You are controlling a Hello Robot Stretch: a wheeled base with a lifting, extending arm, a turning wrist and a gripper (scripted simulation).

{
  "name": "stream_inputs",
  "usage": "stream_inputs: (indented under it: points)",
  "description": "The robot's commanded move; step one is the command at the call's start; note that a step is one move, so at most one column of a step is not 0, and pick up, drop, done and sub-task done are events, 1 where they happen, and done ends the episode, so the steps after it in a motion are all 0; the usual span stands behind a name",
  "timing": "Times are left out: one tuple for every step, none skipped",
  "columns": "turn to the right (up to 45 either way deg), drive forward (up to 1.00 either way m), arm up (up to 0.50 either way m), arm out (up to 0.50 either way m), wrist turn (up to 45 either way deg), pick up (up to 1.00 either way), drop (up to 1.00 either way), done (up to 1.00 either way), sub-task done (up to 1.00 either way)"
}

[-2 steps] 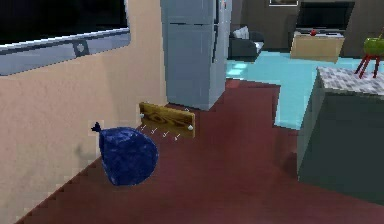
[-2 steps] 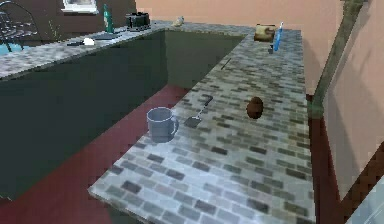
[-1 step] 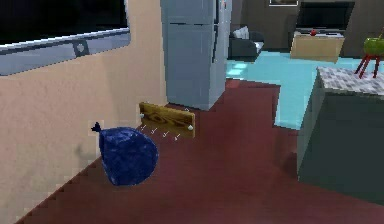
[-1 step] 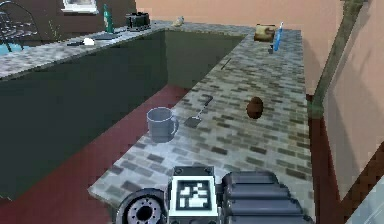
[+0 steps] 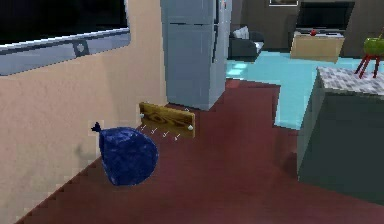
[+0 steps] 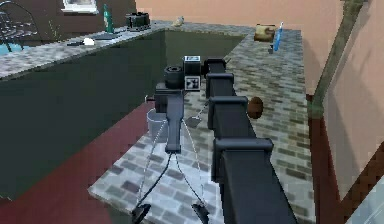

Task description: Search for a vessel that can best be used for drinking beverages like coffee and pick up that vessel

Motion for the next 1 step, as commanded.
stream_inputs:
  points:
    - [0.0,0.0,0.0,0.0,45.0,0.0,0.0,0.0,0.0]
